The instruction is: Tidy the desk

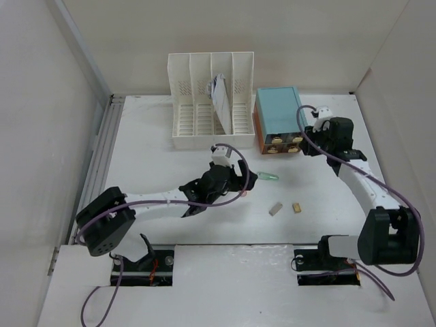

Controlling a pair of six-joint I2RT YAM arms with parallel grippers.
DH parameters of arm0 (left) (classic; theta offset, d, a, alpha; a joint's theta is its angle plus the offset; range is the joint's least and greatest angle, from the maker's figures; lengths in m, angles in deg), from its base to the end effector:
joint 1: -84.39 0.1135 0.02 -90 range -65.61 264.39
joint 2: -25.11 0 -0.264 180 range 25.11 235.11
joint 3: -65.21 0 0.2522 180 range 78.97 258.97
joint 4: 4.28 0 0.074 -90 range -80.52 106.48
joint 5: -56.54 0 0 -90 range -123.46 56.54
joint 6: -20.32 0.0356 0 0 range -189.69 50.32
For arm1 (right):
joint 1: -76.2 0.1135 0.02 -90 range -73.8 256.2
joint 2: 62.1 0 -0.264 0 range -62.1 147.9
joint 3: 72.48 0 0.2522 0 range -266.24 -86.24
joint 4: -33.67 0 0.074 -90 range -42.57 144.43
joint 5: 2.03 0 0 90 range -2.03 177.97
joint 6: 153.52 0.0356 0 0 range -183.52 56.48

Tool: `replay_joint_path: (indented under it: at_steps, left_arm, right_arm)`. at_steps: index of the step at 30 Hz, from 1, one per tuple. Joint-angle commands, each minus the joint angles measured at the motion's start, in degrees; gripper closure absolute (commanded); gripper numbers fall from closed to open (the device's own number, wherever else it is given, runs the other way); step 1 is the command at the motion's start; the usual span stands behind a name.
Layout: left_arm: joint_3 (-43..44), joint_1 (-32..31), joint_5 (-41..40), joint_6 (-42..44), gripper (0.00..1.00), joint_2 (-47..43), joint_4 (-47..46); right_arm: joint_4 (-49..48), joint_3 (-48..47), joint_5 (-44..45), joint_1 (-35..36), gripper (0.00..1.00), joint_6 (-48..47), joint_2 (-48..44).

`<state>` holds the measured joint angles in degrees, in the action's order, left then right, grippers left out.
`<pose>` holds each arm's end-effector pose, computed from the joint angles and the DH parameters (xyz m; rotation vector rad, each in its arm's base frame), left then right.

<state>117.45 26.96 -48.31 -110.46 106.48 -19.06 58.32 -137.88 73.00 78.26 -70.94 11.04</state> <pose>0.1723 -0.2527 0.2249 0.0856 1.9228 -0.9604 0.2843 0.0194 0.2741 -0.3274 2.0974 0.2234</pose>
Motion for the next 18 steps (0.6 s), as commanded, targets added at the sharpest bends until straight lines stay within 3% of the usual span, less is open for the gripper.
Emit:
replay_joint_path:
  at_steps: [1, 3, 5, 7, 10, 18]
  left_arm:
    - [4.15, 0.92, 6.49, -0.97, 0.16, 2.48, -10.83]
    - [5.63, 1.61, 9.82, -1.58, 0.17, 5.28, -14.77]
    - [6.87, 2.32, 12.29, -2.2, 0.21, 7.66, -17.16]
    - [9.14, 4.42, 16.4, -3.78, 0.35, 12.05, -20.06]
    - [13.18, 6.71, 22.21, -8.34, 0.44, 19.24, -24.09]
    - [19.52, 7.95, 18.99, -22.41, 0.47, 31.92, -31.5]
  right_arm:
    - [-5.17, 1.45, -4.1, -5.73, 0.63, 11.89, 2.96]
    - [-6.05, 1.98, -8.48, -8.38, 0.54, 14.09, 5.24]
    - [-7.81, 2.59, -11.04, -11.11, 0.51, 14.8, 5.78]
    - [-7.82, 2.59, -14.55, -11.73, 0.5, 15.94, 5.78]
    - [-9.75, 2.59, -19.13, -13.84, 0.5, 16.47, 3.42]
    - [-12.74, 2.59, -28.36, -16.21, 0.5, 17.62, 1.12]
